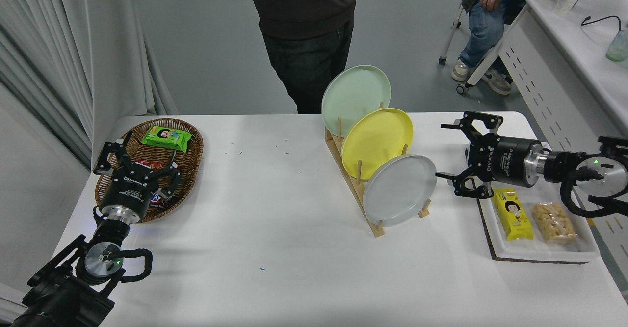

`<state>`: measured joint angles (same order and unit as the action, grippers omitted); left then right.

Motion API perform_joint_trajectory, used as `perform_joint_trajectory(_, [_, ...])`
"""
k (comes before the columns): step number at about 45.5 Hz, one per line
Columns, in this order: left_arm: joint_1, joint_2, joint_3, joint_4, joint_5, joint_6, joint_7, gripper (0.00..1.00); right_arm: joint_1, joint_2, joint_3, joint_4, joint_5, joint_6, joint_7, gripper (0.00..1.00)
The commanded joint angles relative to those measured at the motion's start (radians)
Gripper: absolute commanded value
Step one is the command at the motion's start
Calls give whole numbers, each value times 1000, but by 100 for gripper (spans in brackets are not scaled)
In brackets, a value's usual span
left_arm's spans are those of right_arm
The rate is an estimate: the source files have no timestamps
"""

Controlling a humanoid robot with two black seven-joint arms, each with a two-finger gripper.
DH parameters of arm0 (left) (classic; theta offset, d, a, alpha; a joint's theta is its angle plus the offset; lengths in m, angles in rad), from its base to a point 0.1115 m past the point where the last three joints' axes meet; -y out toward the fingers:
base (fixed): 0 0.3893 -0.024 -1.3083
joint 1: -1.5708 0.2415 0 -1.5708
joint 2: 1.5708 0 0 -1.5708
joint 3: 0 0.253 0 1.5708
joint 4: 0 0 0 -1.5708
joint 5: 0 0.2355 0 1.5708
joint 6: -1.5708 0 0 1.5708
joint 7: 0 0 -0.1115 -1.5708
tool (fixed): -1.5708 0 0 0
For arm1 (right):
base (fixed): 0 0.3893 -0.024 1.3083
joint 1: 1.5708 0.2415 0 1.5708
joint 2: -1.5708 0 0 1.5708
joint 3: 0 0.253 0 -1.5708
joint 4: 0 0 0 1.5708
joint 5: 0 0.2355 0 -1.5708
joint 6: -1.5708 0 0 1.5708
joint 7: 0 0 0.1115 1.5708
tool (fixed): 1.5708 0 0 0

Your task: Place the plate on the table

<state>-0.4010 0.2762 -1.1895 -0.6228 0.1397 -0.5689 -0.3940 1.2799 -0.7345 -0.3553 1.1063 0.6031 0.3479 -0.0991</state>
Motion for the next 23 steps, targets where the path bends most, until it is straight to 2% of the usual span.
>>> perform_joint_trajectory(1, [1, 0, -1, 0, 0, 0, 0, 98, 19, 59, 18, 3, 27, -119, -57, 100])
perform_joint_trajectory(23, [-1, 1, -1, 0, 0, 0, 0, 98, 58, 150, 35, -49, 3, -133, -56, 100])
